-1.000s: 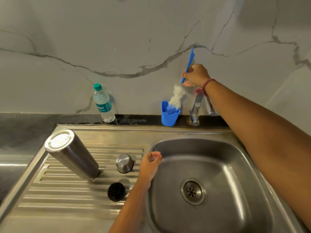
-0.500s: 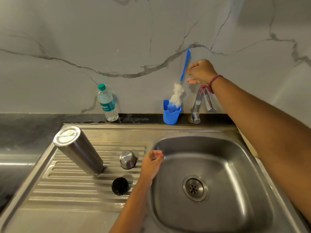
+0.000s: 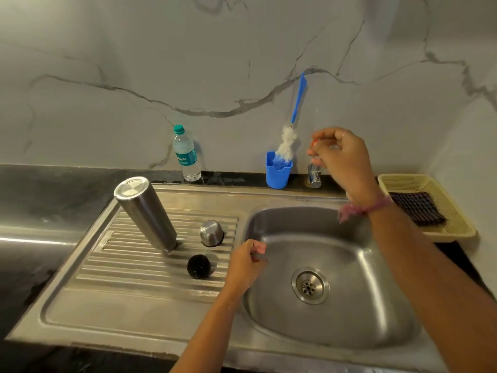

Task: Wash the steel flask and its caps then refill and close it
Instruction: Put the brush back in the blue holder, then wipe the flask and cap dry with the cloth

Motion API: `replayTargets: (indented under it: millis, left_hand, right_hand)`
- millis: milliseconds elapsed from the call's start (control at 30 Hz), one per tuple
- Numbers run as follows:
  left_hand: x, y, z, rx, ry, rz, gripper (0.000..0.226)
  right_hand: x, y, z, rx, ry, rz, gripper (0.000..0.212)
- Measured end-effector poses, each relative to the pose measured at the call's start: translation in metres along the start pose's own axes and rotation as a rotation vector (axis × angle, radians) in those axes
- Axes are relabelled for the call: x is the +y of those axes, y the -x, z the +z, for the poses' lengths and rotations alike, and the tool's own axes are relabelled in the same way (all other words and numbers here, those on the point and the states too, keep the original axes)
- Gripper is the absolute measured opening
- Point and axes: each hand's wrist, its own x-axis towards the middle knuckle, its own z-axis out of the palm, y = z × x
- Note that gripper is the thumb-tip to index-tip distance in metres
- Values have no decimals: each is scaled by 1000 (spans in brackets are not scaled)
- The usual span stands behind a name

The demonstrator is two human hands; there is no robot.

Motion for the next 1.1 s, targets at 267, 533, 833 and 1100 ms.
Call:
replayTargets:
  millis: [267,533,833,1100]
  left_hand:
    - [-8,35,4,18,-200,84,31]
    - [-17,60,5,6,-260,130,18]
    - [-27,68,-35,-72,-371,234,30]
    - [-24,58,-86,-96,-381,361,28]
  right_hand:
    - [88,110,14,-82,-148,213,12]
    - [132,156,38,-163,-161,339,17]
    - [128,161,73,-147,-115,358,13]
    - [114,165,114,-115,-122,375,12]
